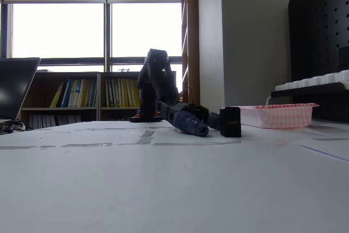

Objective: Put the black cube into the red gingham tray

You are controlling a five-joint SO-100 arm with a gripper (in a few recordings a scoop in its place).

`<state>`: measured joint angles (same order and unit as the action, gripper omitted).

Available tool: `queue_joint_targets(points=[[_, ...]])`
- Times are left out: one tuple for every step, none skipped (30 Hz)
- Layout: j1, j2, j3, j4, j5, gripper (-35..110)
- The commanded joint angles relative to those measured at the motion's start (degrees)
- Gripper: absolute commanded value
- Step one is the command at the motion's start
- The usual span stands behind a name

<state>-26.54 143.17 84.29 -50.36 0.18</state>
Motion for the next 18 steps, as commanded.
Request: queue_joint_targets(points=[[-0.3,2.4,4.5,-1.1,0.4,46],[-0.3,2.8,5.2,-1.1,0.4,46],[-0.3,3.3,6.0,-1.1,0.3,46],[-0.3,3.7,6.8,-1.1,0.3,46],[-0.3,4.0,7.6,-0.9,0.2,46],[-0.3,4.5,8.4,-0.9,0.1,46],[-0.3,4.8,9.3,-0.8,0.0,46],[-0.3,5.2,10.1,-0.4,0.0,46],[-0.3,5.5,10.8,0.0,0.0,46],[-0.3,5.9,11.7,0.3,0.0,46],[-0.3,6.3,12.6,0.7,-0.1,46],[-0.3,6.6,13.4,1.1,-0.4,46],[-0.3,6.9,14.1,1.6,-0.6,46],[-0.3,7.0,14.8,2.0,-0.9,46],[-0.3,7.4,15.4,2.4,-1.1,46],[-0.3,7.6,16.1,2.6,-1.3,46],[-0.3,8.0,16.8,3.0,-1.4,46],[-0.3,8.4,17.6,3.3,-1.4,46]])
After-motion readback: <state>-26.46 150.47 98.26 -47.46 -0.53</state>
